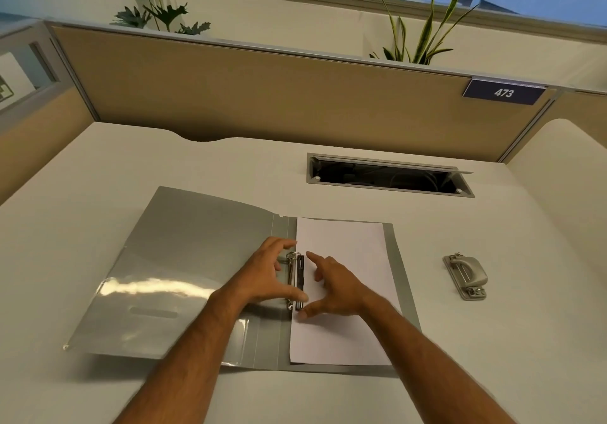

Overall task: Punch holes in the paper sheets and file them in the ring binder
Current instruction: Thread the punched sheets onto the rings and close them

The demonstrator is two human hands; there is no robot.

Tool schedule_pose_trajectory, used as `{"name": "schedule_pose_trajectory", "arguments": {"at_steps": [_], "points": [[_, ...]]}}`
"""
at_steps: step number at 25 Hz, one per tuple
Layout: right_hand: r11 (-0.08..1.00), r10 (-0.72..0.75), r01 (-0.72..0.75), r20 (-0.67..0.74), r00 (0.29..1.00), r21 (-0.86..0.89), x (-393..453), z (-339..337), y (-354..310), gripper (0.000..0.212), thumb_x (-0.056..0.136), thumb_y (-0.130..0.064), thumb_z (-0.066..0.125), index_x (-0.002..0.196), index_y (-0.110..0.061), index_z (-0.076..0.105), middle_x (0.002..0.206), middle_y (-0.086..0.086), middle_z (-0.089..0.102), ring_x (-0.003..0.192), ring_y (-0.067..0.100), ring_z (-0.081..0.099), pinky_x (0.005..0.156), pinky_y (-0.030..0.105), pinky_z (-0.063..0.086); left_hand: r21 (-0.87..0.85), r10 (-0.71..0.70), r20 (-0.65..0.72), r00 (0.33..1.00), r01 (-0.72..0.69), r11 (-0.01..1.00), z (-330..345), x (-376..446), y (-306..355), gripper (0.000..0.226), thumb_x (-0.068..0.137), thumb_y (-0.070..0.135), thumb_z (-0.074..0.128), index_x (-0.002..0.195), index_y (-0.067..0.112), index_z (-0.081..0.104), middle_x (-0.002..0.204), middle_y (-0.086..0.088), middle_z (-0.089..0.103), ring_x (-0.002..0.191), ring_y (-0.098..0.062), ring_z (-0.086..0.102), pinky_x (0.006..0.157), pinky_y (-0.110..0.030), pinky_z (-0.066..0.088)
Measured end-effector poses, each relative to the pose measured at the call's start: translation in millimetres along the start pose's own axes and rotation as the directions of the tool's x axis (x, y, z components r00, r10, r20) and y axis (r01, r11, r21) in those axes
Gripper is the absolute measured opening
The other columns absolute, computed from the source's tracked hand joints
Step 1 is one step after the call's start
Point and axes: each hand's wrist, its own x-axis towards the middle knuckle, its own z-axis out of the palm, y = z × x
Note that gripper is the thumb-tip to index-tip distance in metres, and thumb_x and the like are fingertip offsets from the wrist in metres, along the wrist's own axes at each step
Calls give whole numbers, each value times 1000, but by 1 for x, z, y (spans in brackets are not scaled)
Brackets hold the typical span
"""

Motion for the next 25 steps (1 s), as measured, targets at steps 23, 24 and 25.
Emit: {"name": "schedule_pose_trajectory", "arguments": {"at_steps": [23, 24, 25], "points": [[990, 26, -28, -12, 1000, -135, 13, 0, -5, 111, 67, -60, 79, 155, -30, 18, 130, 7, 53, 100, 12, 46, 93, 29, 45, 348, 23, 204, 979, -95, 933, 8, 15, -2, 153, 47, 54, 92, 146, 46, -24, 164, 0, 16, 146, -34, 28, 114, -44, 33], [990, 29, -31, -16, 999, -136, 12, 0, -6, 110, 68, -61, 78, 155, -29, 20, 130, 7, 53, 101, 13, 47, 93, 28, 45, 350, 23, 203, 979, -95, 932, 8, 15, -2, 153, 46, 54, 92, 146, 46, -25, 164, 0, 16, 146, -34, 28, 114, -44, 33], [989, 32, -34, -21, 999, -142, 11, 0, -6, 107, 69, -61, 77, 155, -27, 21, 130, 6, 53, 103, 15, 50, 93, 28, 45, 352, 25, 203, 979, -96, 931, 8, 15, -2, 153, 46, 55, 92, 145, 46, -25, 164, 0, 16, 146, -34, 28, 114, -45, 33]]}}
